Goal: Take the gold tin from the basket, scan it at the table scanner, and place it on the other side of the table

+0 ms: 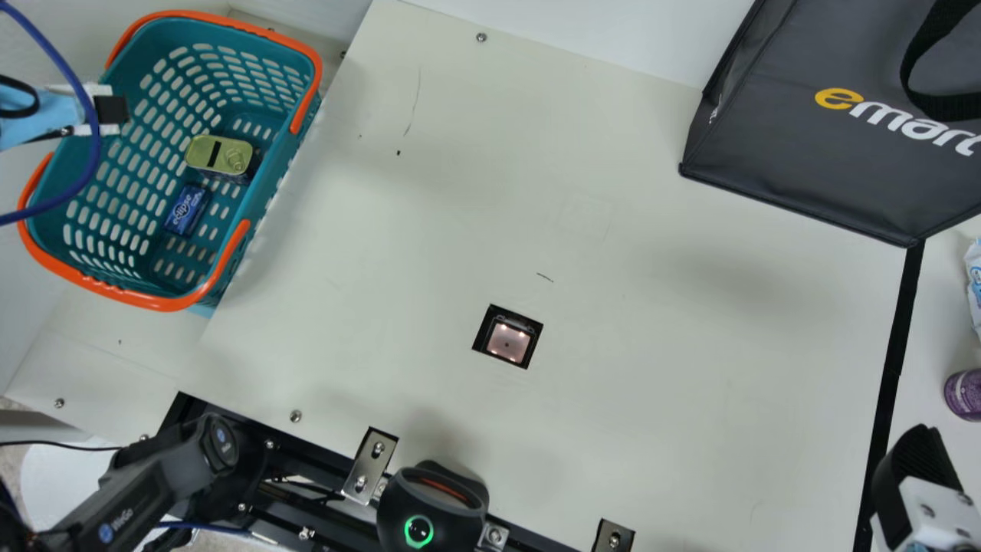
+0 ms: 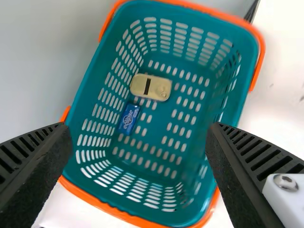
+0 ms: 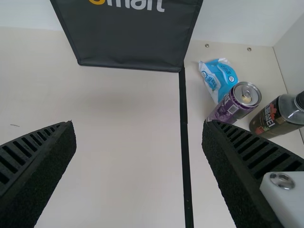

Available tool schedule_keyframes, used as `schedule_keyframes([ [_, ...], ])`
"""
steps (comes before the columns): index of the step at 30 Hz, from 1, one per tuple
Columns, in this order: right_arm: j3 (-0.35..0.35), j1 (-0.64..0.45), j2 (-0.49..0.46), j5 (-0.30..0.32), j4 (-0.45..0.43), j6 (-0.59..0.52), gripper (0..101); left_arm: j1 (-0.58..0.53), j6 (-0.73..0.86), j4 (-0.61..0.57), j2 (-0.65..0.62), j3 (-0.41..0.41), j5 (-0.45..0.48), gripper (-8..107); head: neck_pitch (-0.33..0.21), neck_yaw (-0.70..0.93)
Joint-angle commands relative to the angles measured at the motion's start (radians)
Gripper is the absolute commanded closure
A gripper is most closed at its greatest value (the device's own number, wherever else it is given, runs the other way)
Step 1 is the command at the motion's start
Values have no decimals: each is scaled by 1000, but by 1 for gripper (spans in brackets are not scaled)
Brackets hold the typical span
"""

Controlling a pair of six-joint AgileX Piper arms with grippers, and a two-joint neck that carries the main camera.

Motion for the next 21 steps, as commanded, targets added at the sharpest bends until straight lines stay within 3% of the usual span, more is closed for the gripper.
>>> schedule_keyframes([
  [1,0,0,0,0,0,0,6,0,65,-1,23,4,-5,9,-29,4],
  [21,0,0,0,0,0,0,6,-47,134,14,228,100,-143,9,-29,4],
])
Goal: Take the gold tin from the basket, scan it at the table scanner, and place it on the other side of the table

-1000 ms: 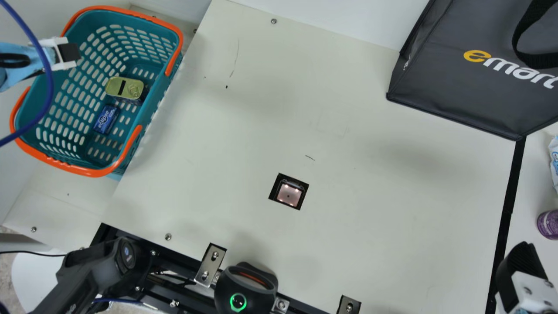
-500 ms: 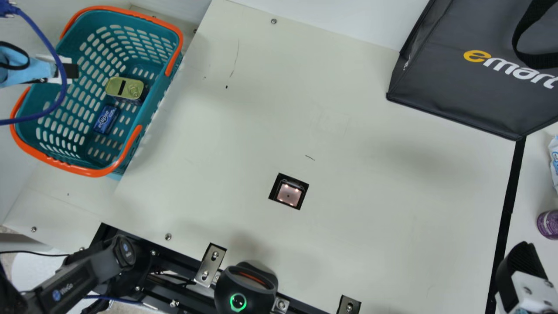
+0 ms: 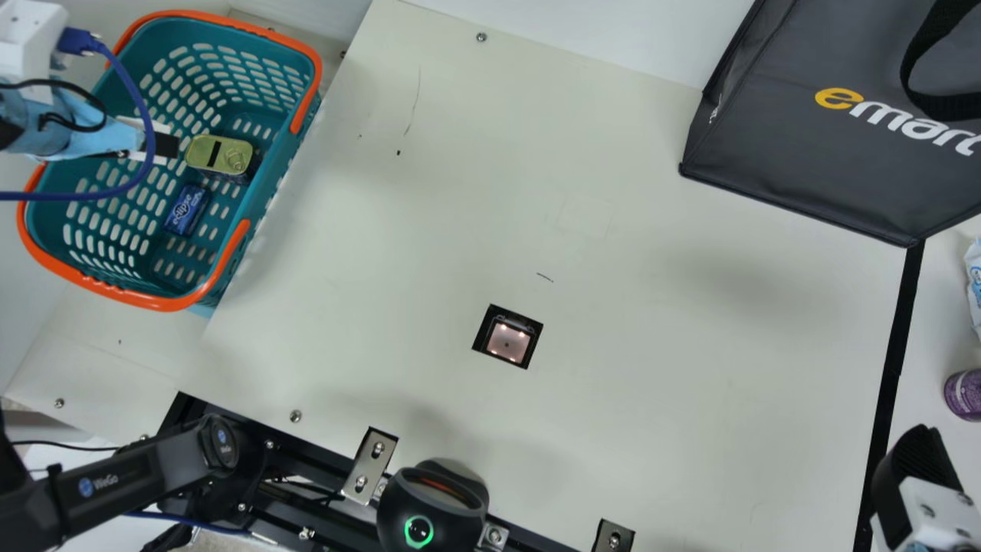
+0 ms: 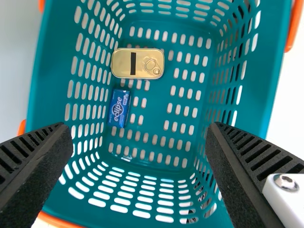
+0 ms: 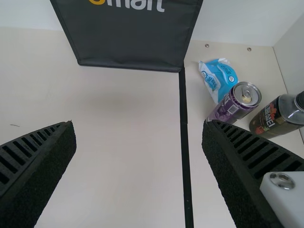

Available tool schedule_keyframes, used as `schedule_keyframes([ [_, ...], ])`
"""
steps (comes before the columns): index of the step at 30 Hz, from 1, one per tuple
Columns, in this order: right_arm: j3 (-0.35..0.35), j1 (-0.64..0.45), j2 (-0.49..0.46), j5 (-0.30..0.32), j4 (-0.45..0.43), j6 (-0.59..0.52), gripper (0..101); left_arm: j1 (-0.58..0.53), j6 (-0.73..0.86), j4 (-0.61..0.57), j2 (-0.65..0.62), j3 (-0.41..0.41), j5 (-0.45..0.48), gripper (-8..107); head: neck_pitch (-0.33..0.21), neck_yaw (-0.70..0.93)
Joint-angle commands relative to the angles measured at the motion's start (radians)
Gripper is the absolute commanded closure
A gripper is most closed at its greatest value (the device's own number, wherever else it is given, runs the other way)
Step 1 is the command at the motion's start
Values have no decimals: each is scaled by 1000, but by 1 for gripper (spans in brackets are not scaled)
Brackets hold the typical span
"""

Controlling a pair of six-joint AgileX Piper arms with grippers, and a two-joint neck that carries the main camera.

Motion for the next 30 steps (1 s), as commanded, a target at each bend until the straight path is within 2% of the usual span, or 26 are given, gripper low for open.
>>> schedule_keyframes([
  [1,0,0,0,0,0,0,6,-3,-4,4,20,10,-17,9,-29,4],
  [14,0,0,0,1,0,0,6,-23,-7,0,139,97,-152,9,-29,4],
  [30,0,0,0,1,0,0,6,-36,-59,-64,253,189,-376,9,-29,4],
])
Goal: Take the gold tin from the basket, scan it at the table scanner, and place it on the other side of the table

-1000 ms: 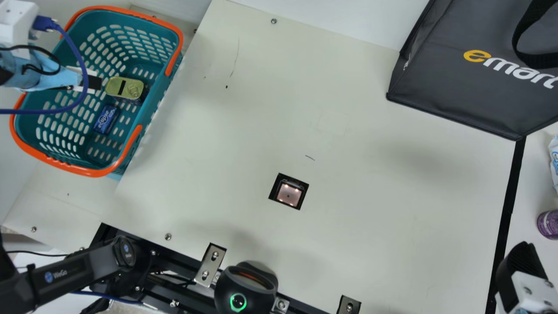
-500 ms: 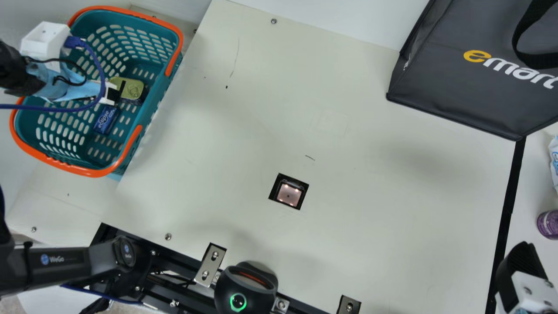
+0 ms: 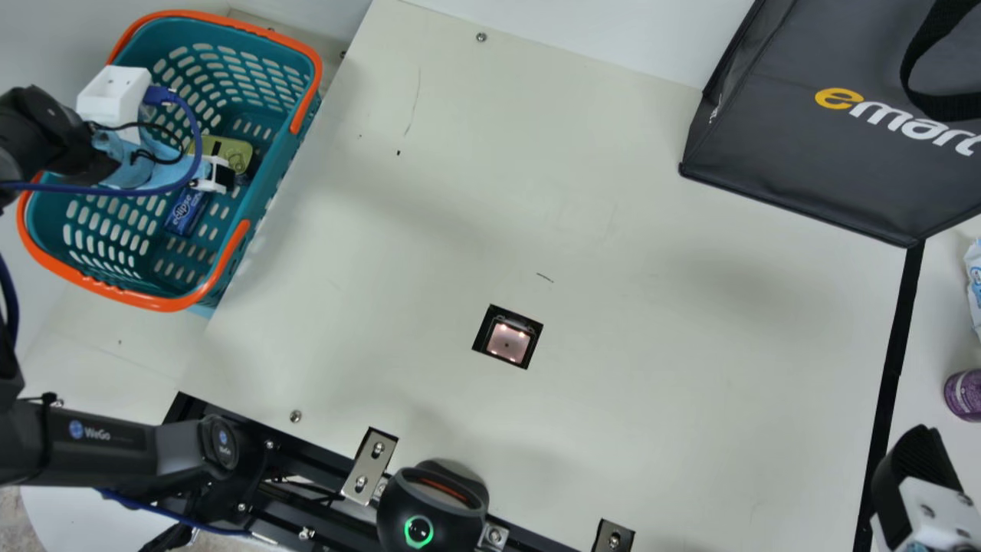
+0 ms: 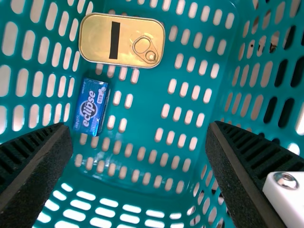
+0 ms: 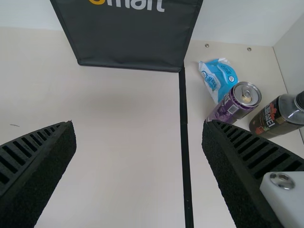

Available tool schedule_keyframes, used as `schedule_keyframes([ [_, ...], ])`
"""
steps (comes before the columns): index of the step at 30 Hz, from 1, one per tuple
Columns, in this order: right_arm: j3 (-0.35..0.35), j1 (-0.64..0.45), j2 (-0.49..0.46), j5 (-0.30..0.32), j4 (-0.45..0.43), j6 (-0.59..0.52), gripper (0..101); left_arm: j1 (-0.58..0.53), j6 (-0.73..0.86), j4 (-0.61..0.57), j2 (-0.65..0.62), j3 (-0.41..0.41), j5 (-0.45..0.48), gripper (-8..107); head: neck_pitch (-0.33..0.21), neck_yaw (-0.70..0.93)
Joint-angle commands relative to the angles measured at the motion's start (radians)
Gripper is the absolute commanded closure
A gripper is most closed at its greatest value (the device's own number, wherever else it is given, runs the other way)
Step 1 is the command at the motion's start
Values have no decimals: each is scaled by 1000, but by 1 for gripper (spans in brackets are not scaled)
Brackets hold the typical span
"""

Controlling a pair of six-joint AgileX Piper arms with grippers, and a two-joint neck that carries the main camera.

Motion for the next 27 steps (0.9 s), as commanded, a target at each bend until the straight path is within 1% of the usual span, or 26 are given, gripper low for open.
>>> schedule_keyframes([
  [1,0,0,0,0,0,0,6,-6,-23,-13,6,9,-29,9,-30,4],
  [4,0,0,0,0,0,0,6,-19,-69,-25,15,25,-62,9,-30,4],
  [10,0,0,0,0,0,0,6,-40,-219,-7,36,49,-127,9,-30,4],
  [16,0,0,0,0,0,0,6,-60,-345,10,55,64,-171,9,-30,4],
  [27,0,0,0,0,0,0,6,-97,-528,11,70,93,-251,9,-30,4],
])
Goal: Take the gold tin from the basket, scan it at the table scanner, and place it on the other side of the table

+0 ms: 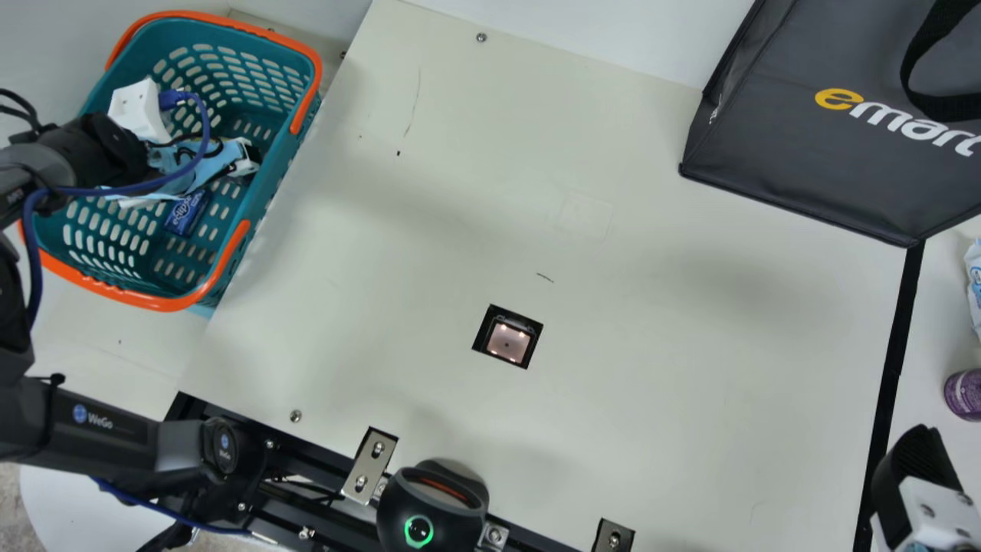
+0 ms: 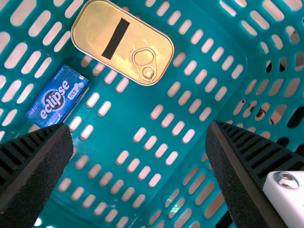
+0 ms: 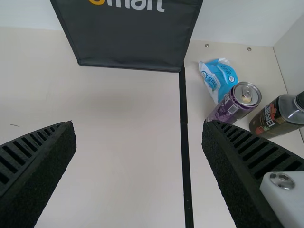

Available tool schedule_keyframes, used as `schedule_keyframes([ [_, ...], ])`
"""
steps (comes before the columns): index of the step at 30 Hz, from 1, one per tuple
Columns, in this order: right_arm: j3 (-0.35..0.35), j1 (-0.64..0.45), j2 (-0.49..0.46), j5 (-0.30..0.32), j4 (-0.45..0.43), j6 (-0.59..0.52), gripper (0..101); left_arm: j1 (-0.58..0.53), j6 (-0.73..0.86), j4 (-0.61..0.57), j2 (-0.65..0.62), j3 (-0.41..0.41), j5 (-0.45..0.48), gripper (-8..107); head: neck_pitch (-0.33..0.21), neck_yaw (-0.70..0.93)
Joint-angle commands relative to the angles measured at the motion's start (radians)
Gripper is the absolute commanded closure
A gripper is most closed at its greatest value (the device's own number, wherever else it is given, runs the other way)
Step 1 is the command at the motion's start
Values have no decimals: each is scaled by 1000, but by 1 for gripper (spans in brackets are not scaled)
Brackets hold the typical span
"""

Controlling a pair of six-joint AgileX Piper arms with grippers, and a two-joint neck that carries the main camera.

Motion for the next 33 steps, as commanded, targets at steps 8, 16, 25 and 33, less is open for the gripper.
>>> schedule_keyframes([
  [8,0,0,0,0,0,0,6,-25,-181,28,10,-4,-30,9,-30,4],
  [16,0,0,0,0,0,0,6,-56,-331,58,40,-26,-74,9,-30,4],
  [25,0,0,0,0,0,0,6,-65,-549,162,113,-94,-88,9,-30,4],
  [33,0,0,0,0,0,0,6,-77,-758,295,184,-161,-75,9,-30,4],
])
